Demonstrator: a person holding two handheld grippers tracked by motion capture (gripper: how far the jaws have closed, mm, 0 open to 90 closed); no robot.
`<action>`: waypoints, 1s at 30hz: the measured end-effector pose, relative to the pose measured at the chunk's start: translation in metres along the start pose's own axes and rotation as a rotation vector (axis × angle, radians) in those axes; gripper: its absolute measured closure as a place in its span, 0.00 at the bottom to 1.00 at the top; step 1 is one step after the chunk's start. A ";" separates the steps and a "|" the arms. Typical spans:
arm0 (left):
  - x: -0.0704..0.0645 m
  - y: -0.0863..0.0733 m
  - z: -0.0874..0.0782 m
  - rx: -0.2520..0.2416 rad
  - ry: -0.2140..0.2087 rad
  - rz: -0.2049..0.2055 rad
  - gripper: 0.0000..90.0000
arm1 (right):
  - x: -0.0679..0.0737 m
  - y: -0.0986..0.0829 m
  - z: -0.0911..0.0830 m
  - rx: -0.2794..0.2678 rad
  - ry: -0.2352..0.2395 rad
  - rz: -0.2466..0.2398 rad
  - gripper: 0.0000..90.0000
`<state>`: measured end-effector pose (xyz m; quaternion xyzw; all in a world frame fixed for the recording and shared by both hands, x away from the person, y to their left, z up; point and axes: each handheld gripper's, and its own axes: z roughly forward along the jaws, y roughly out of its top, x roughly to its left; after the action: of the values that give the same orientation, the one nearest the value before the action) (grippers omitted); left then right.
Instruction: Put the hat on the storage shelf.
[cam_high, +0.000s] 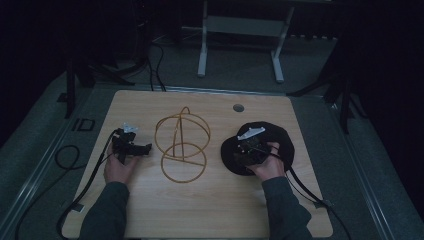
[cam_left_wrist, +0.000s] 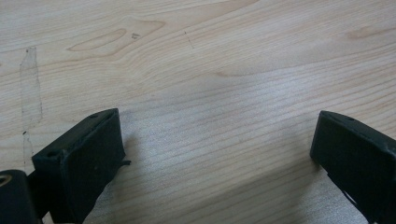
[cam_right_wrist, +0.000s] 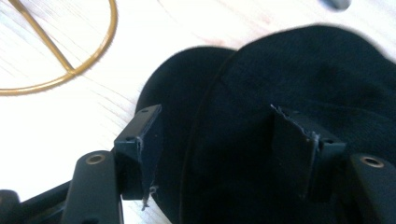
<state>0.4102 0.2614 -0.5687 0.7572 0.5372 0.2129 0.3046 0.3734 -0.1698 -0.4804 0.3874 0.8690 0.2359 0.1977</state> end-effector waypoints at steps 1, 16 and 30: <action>0.000 0.000 0.000 0.000 0.000 0.000 0.03 | -0.001 0.001 0.004 0.013 0.002 0.012 0.37; 0.000 0.000 0.000 0.000 0.000 0.000 0.03 | -0.016 0.001 0.032 0.135 0.134 0.169 0.64; 0.000 0.000 0.000 0.000 0.001 -0.001 0.03 | -0.019 -0.004 0.026 0.100 0.216 0.166 0.89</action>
<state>0.4107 0.2613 -0.5686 0.7570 0.5375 0.2129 0.3043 0.3965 -0.1802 -0.5008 0.4397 0.8608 0.2484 0.0633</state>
